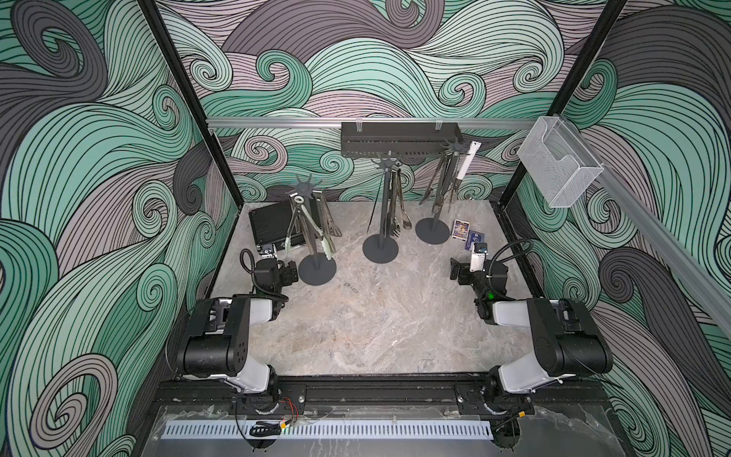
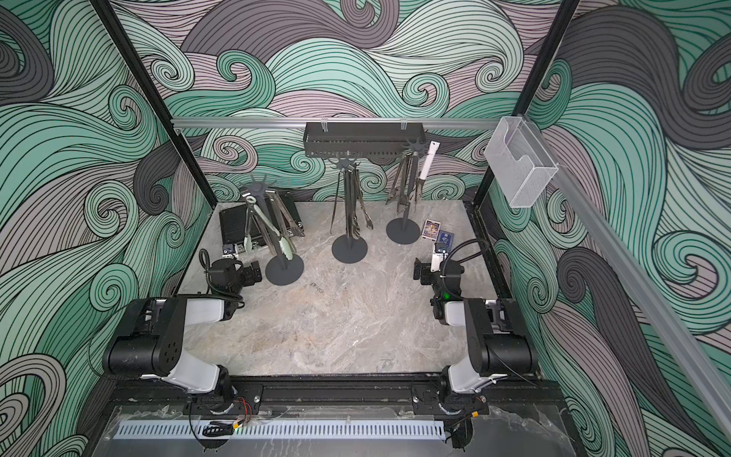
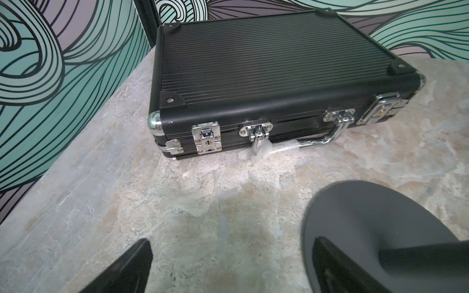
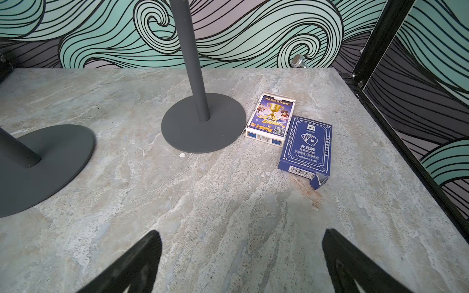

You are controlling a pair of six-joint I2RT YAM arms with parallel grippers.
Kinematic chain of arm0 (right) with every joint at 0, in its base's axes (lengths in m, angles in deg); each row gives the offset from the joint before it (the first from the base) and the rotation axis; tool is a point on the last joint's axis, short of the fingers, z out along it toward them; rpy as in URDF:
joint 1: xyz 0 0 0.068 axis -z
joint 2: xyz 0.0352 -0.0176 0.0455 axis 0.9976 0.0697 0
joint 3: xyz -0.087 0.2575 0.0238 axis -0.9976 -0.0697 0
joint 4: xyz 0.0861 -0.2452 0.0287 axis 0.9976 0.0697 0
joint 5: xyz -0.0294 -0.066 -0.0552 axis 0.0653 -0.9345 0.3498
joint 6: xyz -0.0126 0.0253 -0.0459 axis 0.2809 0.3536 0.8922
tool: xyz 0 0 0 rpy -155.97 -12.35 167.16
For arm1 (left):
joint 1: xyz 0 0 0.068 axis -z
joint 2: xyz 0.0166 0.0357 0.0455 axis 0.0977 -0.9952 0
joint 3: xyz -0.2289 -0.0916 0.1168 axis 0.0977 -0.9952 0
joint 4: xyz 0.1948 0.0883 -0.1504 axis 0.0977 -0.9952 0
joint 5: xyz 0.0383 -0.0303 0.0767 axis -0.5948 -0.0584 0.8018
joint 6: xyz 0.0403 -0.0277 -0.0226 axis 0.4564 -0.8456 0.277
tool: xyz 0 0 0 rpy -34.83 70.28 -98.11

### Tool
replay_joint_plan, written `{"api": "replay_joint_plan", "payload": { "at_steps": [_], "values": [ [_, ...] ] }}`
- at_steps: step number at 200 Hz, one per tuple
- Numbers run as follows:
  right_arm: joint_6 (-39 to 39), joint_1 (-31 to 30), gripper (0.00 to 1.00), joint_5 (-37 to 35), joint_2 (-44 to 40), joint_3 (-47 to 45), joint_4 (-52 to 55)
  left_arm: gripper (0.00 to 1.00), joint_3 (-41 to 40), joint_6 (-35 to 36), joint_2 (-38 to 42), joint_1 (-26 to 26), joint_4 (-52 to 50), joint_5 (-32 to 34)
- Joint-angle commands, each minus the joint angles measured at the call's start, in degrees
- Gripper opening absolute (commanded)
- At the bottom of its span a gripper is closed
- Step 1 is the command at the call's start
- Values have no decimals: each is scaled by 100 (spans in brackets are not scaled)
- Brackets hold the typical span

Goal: Hang food tongs on kitchen utensil racks
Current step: Reset both arms

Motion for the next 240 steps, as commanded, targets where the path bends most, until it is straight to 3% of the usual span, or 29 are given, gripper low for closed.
{"api": "replay_joint_plan", "payload": {
  "at_steps": [1,14,24,40,58,76,85,95,124,145,162,240],
  "values": [
    [69,-111,99,21,-693,-172,131,98,153,51,35,9,20,-41],
    [144,-265,99,-272,-1670,-296,797,99,153,45,31,9,21,-37],
    [186,-280,99,-335,-1898,-563,442,99,148,45,31,9,13,-29],
    [-97,-125,99,-556,-1079,-469,179,99,148,45,36,13,21,-33],
    [-84,-108,99,-465,218,-544,-1522,99,146,45,34,11,21,-27],
    [0,-212,99,-536,-940,-1071,-1354,99,158,45,19,18,13,-23],
    [-33,-265,99,-569,-1766,-1083,-389,99,148,47,33,18,21,-22],
    [-37,-271,99,-564,-2109,-874,353,98,153,52,31,17,20,-16],
    [-11,-275,99,-797,-699,-1033,-1339,98,153,45,32,22,13,-13],
    [-25,-224,99,-661,109,-429,-1086,99,153,51,29,17,21,-15],
    [4,-212,99,-534,-85,-83,-55,99,147,50,31,17,21,-18],
    [-61,-96,99,-324,-33,2,18,99,153,47,31,22,19,-13]
  ]
}}
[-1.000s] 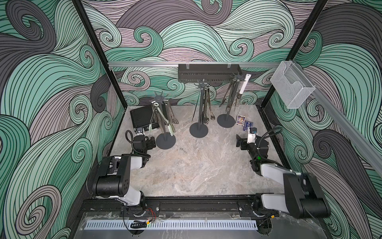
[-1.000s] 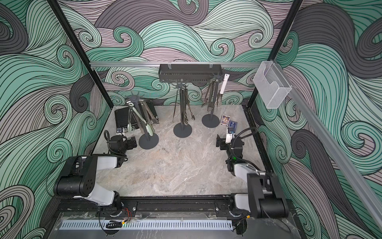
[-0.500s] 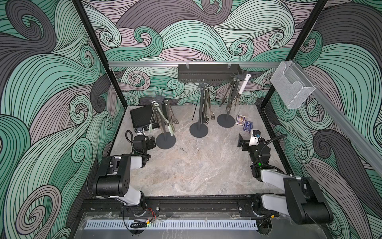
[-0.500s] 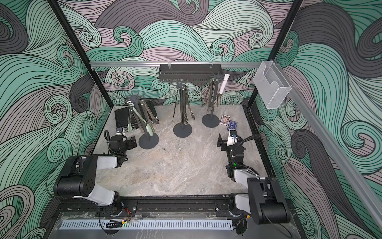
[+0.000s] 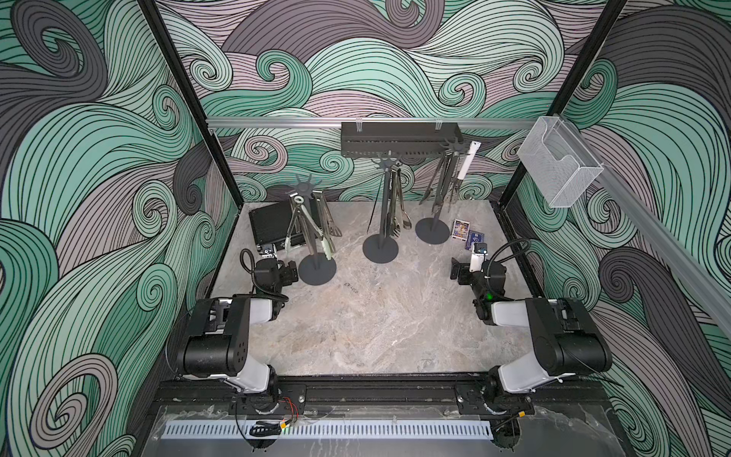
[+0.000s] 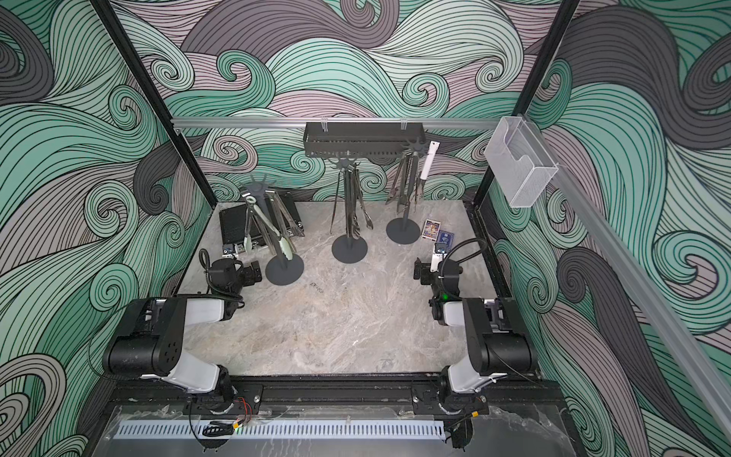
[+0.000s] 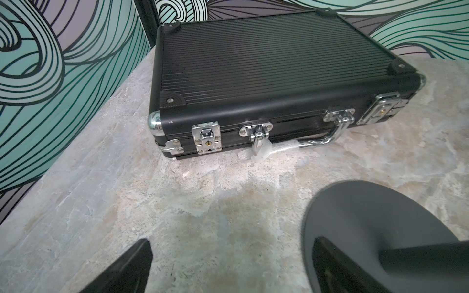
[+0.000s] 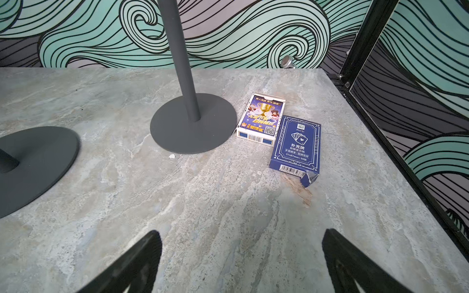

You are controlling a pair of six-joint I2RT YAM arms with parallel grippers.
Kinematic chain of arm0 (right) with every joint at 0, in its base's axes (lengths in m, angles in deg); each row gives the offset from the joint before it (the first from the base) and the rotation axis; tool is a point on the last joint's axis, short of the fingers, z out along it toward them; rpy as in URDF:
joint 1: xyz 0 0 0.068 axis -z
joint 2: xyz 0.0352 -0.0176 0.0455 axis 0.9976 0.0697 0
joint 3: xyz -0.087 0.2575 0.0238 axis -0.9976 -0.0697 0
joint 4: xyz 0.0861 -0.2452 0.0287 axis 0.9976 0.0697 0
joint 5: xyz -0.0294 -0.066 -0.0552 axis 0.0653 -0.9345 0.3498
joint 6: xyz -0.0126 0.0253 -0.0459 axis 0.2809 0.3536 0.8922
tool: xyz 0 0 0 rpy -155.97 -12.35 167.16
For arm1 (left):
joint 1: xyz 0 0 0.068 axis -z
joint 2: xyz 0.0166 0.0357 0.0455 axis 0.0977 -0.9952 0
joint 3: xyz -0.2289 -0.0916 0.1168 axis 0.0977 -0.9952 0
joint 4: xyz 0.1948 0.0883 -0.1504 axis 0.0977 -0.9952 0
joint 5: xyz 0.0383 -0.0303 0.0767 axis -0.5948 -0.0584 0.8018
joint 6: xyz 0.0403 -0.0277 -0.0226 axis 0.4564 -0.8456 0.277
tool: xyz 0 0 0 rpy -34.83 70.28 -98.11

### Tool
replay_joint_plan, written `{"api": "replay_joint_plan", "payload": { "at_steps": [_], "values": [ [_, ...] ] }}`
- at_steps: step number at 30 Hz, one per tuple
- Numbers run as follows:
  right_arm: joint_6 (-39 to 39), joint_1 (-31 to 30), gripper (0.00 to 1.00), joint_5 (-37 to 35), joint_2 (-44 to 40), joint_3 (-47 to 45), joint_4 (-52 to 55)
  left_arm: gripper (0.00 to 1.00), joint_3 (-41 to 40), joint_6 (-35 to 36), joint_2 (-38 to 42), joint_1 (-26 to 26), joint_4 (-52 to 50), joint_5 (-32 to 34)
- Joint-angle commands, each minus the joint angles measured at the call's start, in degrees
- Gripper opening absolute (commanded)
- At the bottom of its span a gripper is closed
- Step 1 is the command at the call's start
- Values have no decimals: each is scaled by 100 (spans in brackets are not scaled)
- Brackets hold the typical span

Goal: Hang food tongs on kitchen utensil racks
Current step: Reset both arms

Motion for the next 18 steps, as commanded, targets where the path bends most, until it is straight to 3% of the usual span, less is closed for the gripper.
{"api": "replay_joint_plan", "payload": {
  "at_steps": [1,18],
  "values": [
    [-66,20,99,64,-81,20,60,99,153,46,29,20,20,-13],
    [-48,1,99,53,-71,22,46,99,153,54,31,20,21,-10]
  ]
}}
